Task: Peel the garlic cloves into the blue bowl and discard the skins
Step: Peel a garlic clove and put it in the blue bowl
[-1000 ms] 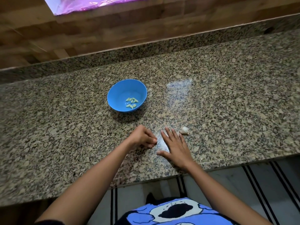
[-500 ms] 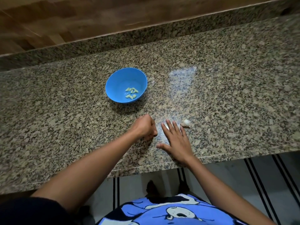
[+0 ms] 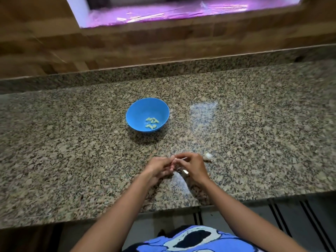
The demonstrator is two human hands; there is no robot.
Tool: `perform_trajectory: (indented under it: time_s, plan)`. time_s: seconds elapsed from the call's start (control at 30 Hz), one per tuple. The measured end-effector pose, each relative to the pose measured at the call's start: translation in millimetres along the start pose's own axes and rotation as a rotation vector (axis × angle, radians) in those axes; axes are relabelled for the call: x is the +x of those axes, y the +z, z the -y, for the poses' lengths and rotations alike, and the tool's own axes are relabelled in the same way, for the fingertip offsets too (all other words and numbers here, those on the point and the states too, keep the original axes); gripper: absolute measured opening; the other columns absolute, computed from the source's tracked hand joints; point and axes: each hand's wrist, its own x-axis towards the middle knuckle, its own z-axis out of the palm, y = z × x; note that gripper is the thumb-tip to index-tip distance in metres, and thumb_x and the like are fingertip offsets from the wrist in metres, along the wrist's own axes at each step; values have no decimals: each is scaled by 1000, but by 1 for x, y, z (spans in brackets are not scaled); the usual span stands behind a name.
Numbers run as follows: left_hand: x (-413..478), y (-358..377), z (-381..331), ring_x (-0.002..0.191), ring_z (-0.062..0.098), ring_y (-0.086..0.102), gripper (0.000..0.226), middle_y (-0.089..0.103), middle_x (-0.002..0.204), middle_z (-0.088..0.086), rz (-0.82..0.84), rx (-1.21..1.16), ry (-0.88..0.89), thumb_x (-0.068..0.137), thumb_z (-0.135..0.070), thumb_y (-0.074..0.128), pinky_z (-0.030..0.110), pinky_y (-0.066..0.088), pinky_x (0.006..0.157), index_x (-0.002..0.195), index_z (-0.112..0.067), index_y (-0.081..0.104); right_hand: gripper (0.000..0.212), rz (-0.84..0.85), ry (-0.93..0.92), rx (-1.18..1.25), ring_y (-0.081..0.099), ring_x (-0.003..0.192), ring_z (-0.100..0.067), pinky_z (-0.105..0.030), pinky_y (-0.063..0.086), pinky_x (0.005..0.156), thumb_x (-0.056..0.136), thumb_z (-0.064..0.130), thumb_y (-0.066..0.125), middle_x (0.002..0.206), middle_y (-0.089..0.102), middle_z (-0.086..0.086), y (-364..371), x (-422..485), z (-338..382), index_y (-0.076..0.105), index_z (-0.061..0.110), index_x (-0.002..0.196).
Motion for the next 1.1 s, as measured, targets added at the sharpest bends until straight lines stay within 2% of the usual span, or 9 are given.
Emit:
perform_trajectory:
  time_s: [0.2, 0.3, 0.4, 0.57, 0.7, 0.8, 0.9, 1.0, 1.1]
  plan:
    - [2, 8, 5, 50, 10, 58, 21, 66, 69, 11, -148, 152, 196, 82, -15, 71, 16, 50, 48, 90, 4, 70, 17, -76, -27, -62, 67, 77, -6, -21, 55, 75, 79, 13, 72, 90, 73, -3, 3, -2, -10, 74, 9, 96]
    - [-3, 9, 9, 63, 14, 69, 15, 72, 80, 10, -174, 210, 375, 81, -11, 72, 19, 55, 57, 93, -3, 71, 16, -135, -4, -79, 67, 78, -9, -25, 55, 75, 82, 15, 69, 89, 73, -3, 6, -2, -8, 74, 9, 97]
    - [-5, 5, 10, 75, 16, 71, 20, 74, 82, 5, -74, 265, 472, 76, -8, 75, 22, 57, 68, 95, -3, 72, 16, -115, 30, -71, 66, 76, -8, -23, 55, 74, 83, 16, 69, 88, 73, -2, 6, -1, -7, 74, 8, 97]
    - [1, -10, -3, 77, 19, 70, 19, 74, 83, 9, 82, 504, 464, 74, -6, 76, 24, 56, 70, 93, -2, 73, 15, 114, 155, 109, 62, 59, -7, -16, 51, 58, 83, 5, 65, 74, 69, -5, -6, 0, -2, 70, 0, 96]
    - [4, -13, -10, 67, 17, 64, 13, 72, 80, 13, 122, 607, 486, 79, -2, 71, 23, 53, 62, 92, -1, 73, 13, 166, 119, 12, 61, 60, -5, -17, 51, 59, 86, 6, 62, 70, 67, 3, -10, 2, -1, 70, 7, 95]
    - [5, -12, -13, 65, 14, 61, 10, 71, 78, 13, 112, 707, 506, 83, -4, 67, 21, 50, 59, 92, -6, 73, 13, 198, 162, 165, 64, 61, -12, -20, 55, 61, 87, 3, 59, 73, 69, -7, -11, 3, 1, 69, 2, 95]
    - [7, -15, -16, 66, 16, 62, 11, 71, 79, 14, 145, 687, 493, 84, -3, 66, 23, 53, 63, 92, -5, 72, 13, 211, 198, 321, 66, 60, -12, -19, 55, 60, 86, 1, 61, 72, 69, -10, -14, 2, 2, 68, -3, 95]
    - [5, -13, -15, 63, 13, 63, 10, 70, 77, 11, 188, 539, 462, 84, 0, 64, 20, 54, 61, 91, -3, 70, 19, 214, 266, 444, 67, 61, -15, -20, 56, 60, 84, 3, 62, 76, 70, -15, -18, 1, 3, 66, -8, 98]
    - [4, -8, -9, 69, 14, 64, 17, 71, 83, 9, 127, 546, 491, 88, -2, 60, 26, 57, 68, 102, -3, 69, 17, 199, 350, 515, 66, 61, -18, -19, 55, 58, 84, 3, 62, 81, 69, -20, -18, 1, 4, 66, -9, 96]
